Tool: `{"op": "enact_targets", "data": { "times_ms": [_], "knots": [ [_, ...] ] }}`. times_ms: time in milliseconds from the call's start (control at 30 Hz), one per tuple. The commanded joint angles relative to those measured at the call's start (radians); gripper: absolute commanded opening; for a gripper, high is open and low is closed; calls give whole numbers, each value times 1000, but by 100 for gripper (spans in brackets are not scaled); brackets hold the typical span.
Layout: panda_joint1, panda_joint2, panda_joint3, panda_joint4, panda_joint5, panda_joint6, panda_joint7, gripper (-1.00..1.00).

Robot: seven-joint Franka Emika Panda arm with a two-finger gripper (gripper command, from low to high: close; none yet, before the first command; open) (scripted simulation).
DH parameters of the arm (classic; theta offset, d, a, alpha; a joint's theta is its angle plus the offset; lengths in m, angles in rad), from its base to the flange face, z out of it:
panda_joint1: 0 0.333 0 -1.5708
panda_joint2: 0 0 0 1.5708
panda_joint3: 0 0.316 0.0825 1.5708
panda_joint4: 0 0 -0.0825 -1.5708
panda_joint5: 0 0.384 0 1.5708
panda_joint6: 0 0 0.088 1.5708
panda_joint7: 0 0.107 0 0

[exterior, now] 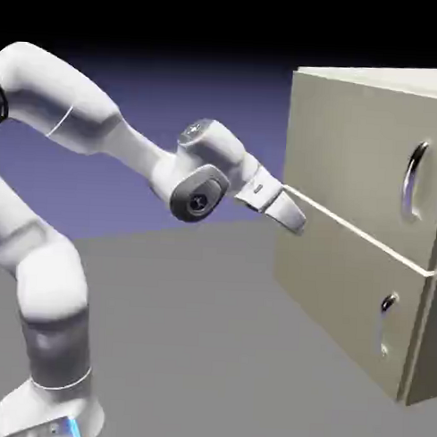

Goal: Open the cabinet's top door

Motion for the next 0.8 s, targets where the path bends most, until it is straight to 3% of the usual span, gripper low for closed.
{"op": "enact_targets", "data": {
  "times_ms": [0,767],
  "knots": [
    [19,-7,-20,10,-44,-3,-17,0],
    [451,-158,-472,240,-1044,-67,-415,0]
  ]
}}
